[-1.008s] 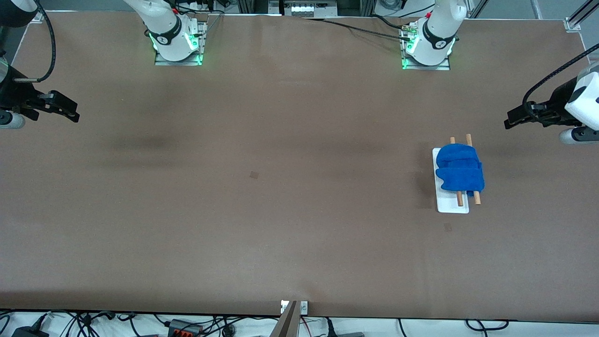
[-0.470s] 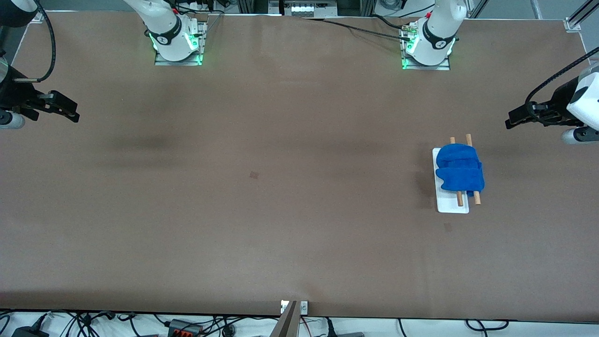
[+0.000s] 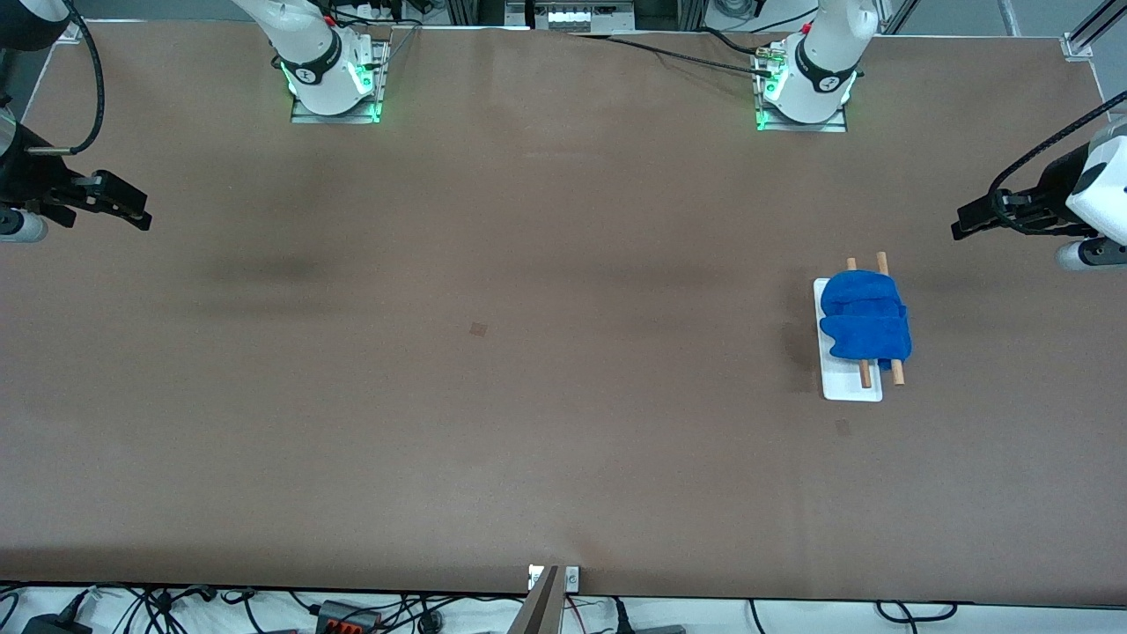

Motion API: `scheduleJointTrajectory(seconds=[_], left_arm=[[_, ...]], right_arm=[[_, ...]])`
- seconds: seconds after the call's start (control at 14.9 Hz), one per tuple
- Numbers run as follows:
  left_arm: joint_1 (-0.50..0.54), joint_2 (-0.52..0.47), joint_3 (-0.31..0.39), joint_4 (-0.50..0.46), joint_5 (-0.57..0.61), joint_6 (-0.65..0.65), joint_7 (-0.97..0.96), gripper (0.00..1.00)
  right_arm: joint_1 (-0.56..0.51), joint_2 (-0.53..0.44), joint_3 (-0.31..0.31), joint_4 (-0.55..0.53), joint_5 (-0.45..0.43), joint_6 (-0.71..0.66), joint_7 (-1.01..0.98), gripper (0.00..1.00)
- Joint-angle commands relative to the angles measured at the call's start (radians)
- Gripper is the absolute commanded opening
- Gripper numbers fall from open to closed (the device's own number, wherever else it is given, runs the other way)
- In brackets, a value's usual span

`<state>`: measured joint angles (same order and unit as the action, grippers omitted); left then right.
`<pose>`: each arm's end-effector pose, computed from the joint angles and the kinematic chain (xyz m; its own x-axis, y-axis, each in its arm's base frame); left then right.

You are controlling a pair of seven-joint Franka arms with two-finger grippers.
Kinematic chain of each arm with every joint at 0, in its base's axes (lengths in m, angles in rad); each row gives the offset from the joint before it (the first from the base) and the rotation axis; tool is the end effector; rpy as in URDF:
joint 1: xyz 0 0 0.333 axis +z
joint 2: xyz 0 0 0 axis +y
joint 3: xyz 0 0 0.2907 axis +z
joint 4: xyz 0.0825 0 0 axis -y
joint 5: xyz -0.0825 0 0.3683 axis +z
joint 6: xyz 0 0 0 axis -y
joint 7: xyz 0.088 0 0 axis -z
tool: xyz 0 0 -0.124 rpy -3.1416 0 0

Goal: Pass towel and hang on rack

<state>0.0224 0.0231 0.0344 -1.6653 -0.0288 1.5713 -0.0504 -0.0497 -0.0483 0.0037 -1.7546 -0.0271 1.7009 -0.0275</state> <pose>0.5369 0.0268 0.5271 0.9873 0.1067 -0.1181 0.1100 -0.9937 0.0219 0.5311 -0.0274 0.5349 0.9999 -0.0150 -0.0062 -0.0148 -0.9995 0.0269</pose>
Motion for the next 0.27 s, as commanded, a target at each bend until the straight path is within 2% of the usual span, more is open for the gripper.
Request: scheduleJointTrajectory(seconds=[0.0, 0.2], left_arm=[[-0.006, 0.011, 0.002, 0.032, 0.032, -0.027, -0.006, 1.00], [-0.006, 0.009, 0.001, 0.033, 0.032, -0.028, -0.005, 1.00]], right_arm=[[-0.010, -0.008, -0.001, -0.002, 0.026, -0.017, -0.006, 1.00], [-0.007, -0.010, 0.001, -0.003, 0.021, -0.017, -0.008, 1.00]])
